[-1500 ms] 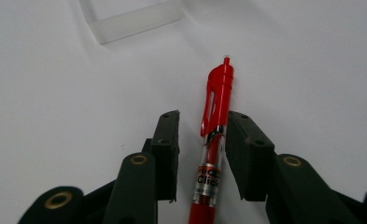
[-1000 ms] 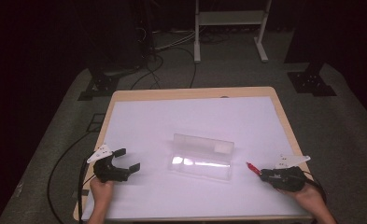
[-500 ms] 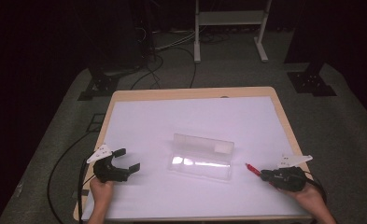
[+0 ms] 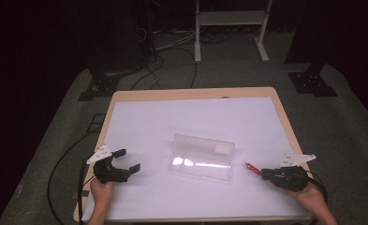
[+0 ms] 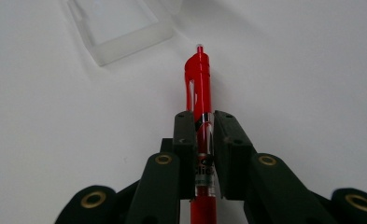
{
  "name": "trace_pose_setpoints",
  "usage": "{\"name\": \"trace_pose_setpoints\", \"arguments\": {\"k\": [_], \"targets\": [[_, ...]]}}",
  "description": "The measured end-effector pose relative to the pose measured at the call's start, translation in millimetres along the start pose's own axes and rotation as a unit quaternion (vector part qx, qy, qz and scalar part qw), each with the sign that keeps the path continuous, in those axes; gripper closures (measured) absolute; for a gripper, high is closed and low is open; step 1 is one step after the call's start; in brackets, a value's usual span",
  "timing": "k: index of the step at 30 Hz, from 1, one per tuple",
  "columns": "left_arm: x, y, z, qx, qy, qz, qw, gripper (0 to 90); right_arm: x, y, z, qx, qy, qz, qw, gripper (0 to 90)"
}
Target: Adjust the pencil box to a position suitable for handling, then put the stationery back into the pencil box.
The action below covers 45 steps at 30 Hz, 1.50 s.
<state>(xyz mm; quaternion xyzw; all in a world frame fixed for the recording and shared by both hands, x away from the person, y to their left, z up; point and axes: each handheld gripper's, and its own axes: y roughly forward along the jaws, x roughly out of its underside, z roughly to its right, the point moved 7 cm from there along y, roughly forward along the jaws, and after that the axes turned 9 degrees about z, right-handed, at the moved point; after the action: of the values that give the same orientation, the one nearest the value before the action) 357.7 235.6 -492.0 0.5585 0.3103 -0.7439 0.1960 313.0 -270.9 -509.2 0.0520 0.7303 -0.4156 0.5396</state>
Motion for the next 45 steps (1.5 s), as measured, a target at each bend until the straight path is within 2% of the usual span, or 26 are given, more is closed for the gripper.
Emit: {"name": "trace_pose_setpoints", "arguments": {"k": [4,10,18,24,32,45], "targets": [[-0.1,0.0,-0.2,-0.001,0.001,0.000,1.0000,0.0,-10.3,-5.5,-4.2,-0.005,-0.008,0.010,0.9999,78.9],[-0.2,-0.1,-0.3,0.000,0.000,0.000,1.0000,0.0,-20.4,-10.0,-11.2,-0.012,-0.022,0.006,0.9997,78.9],[-0.1,0.0,-0.2,0.001,0.000,0.000,1.0000,0.0,-41.2,-14.8,-19.4,-0.023,-0.044,0.016,0.9986,78.9],[-0.3,-0.1,-0.4,0.000,-0.001,0.002,1.0000,0.0,-49.8,-8.6,-23.0,-0.036,-0.055,0.011,0.9978,78.9],[-0.1,0.0,0.0,0.000,0.001,0.000,1.0000,0.0,-60.8,-0.9,-34.2,-0.057,-0.066,0.020,0.9960,78.9],[-0.1,0.3,0.1,0.000,0.001,0.001,1.0000,0.0,-81.7,3.6,-41.9,-0.073,-0.080,0.030,0.9936,78.8]]}}
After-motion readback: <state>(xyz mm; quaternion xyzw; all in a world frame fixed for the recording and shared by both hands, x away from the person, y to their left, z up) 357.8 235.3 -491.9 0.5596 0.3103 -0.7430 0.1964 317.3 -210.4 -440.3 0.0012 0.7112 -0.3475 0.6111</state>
